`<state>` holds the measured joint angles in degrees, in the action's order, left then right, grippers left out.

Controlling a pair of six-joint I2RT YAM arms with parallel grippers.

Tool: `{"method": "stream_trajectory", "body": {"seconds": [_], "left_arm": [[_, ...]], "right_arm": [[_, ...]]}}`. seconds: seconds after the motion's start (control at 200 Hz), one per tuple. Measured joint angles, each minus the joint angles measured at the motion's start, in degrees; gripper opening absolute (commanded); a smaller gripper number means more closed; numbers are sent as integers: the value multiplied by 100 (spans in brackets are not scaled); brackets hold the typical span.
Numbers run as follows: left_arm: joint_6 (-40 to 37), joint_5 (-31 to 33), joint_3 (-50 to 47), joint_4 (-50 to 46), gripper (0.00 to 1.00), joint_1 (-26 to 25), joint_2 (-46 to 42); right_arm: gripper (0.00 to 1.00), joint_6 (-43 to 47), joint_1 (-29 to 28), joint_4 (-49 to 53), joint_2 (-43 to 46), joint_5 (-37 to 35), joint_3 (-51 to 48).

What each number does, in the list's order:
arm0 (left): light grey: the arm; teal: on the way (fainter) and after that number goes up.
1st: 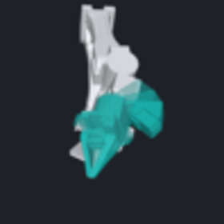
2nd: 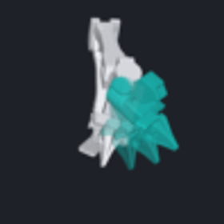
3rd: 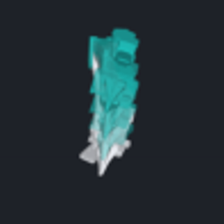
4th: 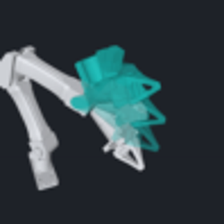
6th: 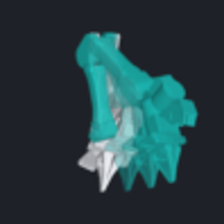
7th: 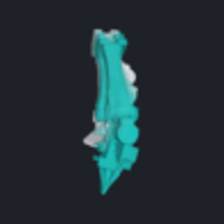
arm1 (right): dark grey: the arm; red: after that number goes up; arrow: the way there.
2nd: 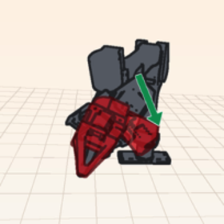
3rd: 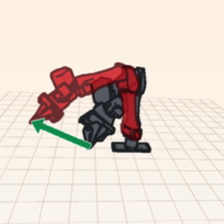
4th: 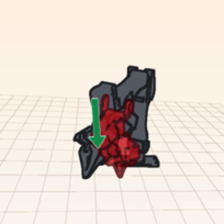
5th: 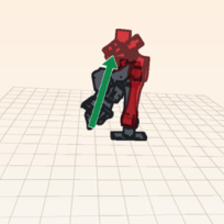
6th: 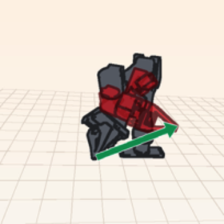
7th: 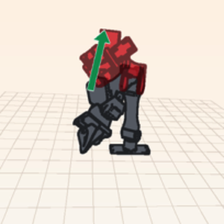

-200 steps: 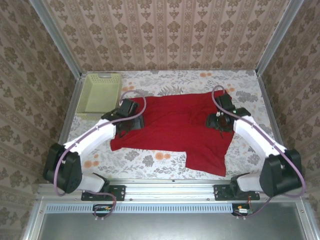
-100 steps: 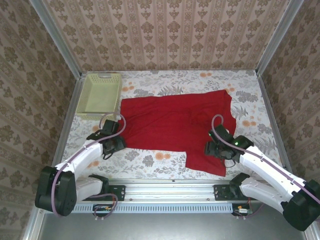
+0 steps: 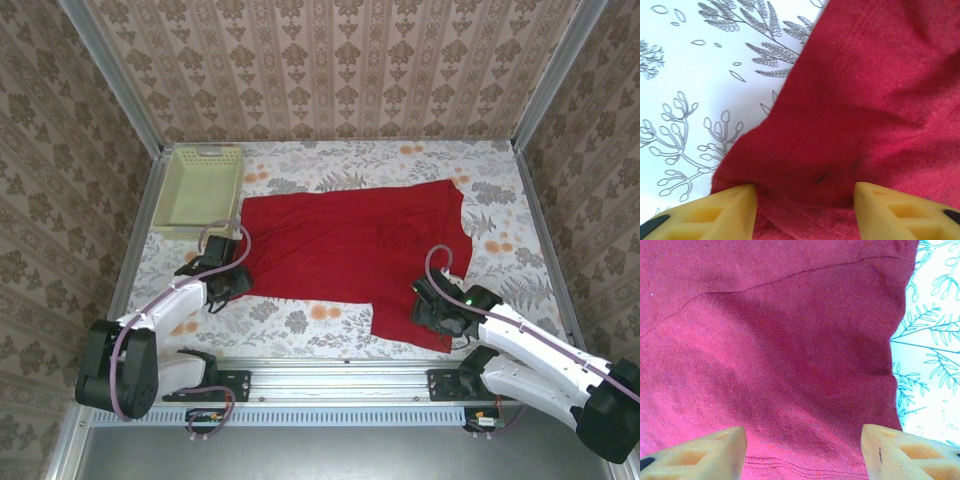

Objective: Fold the inside-out t-shirt

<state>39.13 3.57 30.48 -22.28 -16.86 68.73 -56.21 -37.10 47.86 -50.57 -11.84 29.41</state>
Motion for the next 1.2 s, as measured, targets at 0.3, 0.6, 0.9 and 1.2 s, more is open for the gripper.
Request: {"method": "stream_trajectory", "body": {"seconds": [0.3,0.6,0.9,1.2], "left_arm": [[186,376,-11,-240,57,-31,-72],[278,452,9,-245,48,-192,291],[385,573,122,-280,28,-286,485],[382,638,247,-262,9,-566,522]], "right_arm": [[65,-195,-157,-540,-767,42,0],[61,-297,-157,-1283,-2262,138,282],[62,-269,-17,-1318,-2208,101,286],[64,-562,-588,-616,-1384,-175,275]]}}
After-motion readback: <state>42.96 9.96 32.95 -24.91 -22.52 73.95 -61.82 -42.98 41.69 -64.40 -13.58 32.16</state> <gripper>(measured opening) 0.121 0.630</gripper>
